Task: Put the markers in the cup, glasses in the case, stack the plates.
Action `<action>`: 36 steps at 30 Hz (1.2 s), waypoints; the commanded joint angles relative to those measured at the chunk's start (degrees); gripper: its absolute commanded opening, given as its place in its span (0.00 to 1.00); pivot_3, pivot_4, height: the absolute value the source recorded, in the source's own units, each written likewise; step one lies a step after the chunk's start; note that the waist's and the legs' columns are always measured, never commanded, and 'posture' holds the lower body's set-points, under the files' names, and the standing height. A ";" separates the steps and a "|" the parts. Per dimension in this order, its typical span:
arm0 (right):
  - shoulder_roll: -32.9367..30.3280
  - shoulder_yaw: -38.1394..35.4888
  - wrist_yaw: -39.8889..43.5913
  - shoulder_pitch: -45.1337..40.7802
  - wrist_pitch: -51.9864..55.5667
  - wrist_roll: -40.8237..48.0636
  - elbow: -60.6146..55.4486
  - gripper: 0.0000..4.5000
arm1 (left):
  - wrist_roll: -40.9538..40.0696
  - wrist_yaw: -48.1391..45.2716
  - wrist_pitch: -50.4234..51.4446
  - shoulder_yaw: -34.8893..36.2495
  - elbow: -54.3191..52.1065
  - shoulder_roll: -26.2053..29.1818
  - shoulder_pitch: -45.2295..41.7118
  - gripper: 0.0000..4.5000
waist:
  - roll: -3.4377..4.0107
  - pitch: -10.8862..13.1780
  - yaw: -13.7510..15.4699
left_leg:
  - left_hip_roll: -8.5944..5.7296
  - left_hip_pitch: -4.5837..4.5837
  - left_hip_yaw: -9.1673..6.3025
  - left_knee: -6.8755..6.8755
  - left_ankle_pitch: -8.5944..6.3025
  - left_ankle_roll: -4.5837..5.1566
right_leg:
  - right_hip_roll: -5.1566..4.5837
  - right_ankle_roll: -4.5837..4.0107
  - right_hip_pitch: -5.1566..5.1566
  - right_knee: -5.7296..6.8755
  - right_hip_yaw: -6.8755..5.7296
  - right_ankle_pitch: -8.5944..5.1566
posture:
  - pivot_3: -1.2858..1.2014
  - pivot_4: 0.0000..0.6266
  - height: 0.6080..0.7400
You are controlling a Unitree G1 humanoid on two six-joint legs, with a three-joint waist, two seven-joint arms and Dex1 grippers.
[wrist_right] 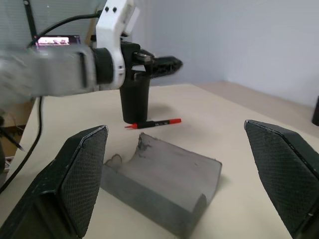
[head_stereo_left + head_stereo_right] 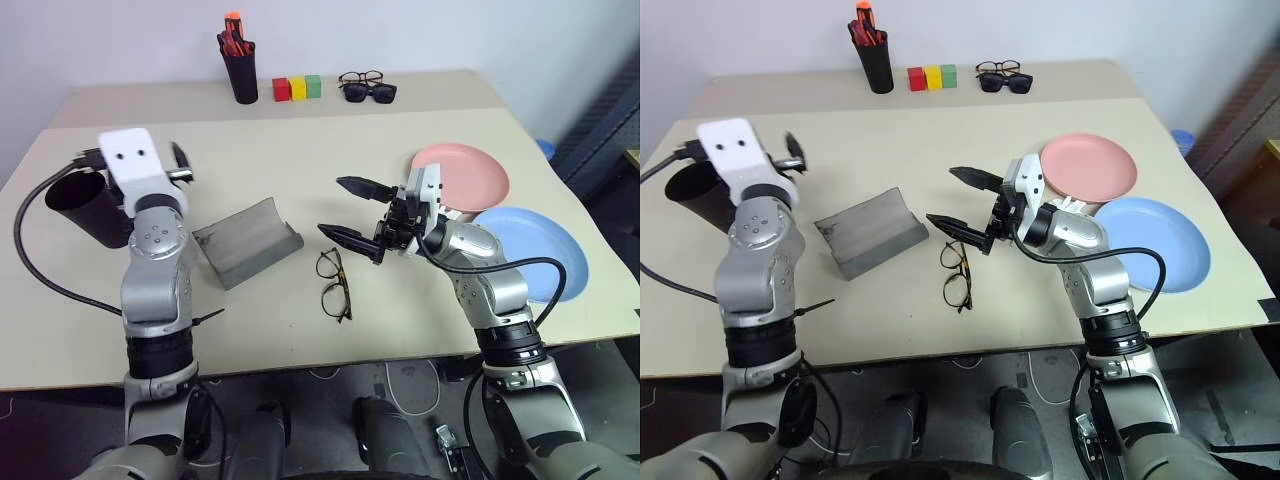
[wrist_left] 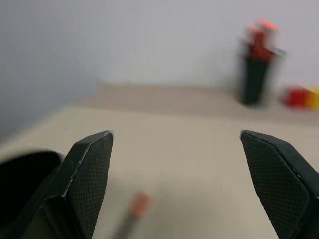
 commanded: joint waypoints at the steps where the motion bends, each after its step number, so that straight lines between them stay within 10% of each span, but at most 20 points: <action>1: -0.37 -1.02 0.32 -0.05 -1.62 -0.21 -0.38 1.00 | -1.13 -1.19 13.74 0.53 -8.91 0.33 -1.32 0.92 | 0.00 0.00 -0.52 | 0.00 0.02 -0.01 0.01 0.00 0.00 | 0.00 0.00 0.00 0.03 0.00 0.00 | 0.52 0.24 1.00; 9: -0.13 -1.17 -0.39 0.98 -2.03 -0.62 -0.68 1.00 | 10.70 8.35 35.45 1.31 -3.23 -2.87 -10.46 0.92 | -0.01 0.01 -0.78 | -0.01 0.06 -0.03 0.17 0.07 0.04 | 0.03 0.02 0.08 0.07 0.01 -0.02 | 0.52 0.24 1.00; 36: -1.22 -1.57 -4.91 4.62 -0.74 -0.64 -5.89 1.00 | 10.93 18.14 3.64 13.94 58.19 3.81 -30.68 0.92 | -0.03 0.02 -0.53 | -0.02 0.02 -0.03 -0.05 0.12 -0.05 | -0.02 0.03 -0.02 0.00 0.00 0.00 | 0.52 0.24 1.00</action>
